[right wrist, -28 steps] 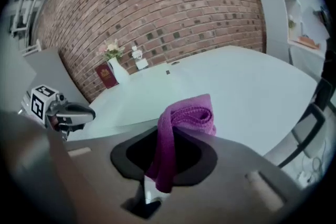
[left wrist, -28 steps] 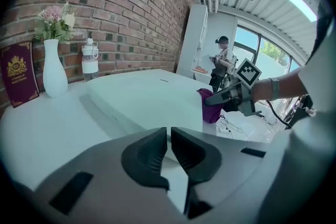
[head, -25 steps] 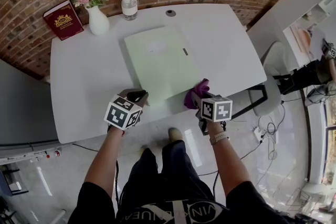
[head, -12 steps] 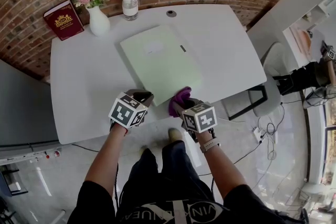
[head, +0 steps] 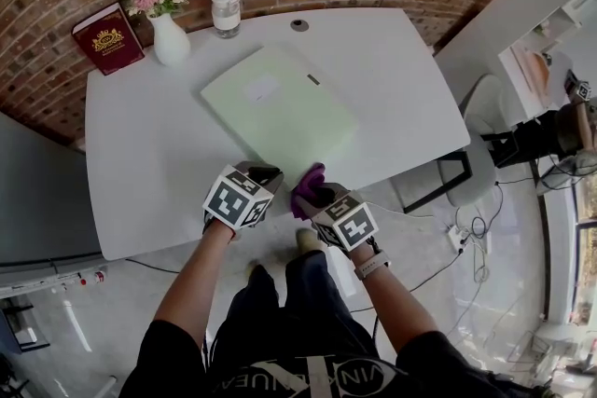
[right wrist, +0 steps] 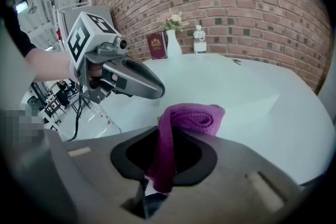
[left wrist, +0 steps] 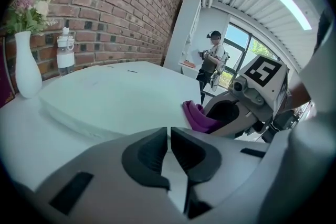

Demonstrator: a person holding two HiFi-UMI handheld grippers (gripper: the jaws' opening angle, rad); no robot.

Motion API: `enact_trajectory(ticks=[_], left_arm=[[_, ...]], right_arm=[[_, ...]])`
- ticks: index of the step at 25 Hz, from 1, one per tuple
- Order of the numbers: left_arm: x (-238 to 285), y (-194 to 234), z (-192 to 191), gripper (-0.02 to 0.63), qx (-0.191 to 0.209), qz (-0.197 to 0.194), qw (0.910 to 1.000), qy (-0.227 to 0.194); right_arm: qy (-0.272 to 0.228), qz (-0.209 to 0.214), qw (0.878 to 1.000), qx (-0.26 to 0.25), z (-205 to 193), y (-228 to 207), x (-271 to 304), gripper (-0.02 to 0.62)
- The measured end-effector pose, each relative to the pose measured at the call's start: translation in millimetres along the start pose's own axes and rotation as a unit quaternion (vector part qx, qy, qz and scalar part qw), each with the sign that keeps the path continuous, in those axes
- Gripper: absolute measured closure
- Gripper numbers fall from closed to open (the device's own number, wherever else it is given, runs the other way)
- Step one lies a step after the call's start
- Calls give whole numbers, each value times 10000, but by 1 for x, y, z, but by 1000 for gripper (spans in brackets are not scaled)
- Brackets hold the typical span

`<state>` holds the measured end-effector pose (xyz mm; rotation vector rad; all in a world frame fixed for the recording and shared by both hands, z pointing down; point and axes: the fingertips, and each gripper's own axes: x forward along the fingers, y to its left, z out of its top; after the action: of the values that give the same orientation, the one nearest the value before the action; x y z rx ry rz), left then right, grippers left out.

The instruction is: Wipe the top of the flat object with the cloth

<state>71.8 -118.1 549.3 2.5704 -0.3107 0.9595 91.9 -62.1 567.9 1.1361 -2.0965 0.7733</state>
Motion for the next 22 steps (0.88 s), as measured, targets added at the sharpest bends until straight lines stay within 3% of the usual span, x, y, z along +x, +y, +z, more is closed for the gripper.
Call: enact_trajectory(ticks=[6, 13, 17, 22], left_arm=[[15, -18, 7, 580, 133, -190, 9997, 63], [31, -37, 19, 580, 236, -302, 9992, -68], [2, -17, 24, 578, 359, 110, 9981, -488], [-59, 54, 9, 578, 255, 961, 9929, -653]], right_arm=[[-5, 85, 10000, -12, -4, -1, -11, 528], [-388, -110, 9951, 903, -13, -29, -26, 528], [-393, -278, 9925, 1121, -21, -39, -27, 528], [-285, -560, 9932, 977, -19, -38, -24, 528]])
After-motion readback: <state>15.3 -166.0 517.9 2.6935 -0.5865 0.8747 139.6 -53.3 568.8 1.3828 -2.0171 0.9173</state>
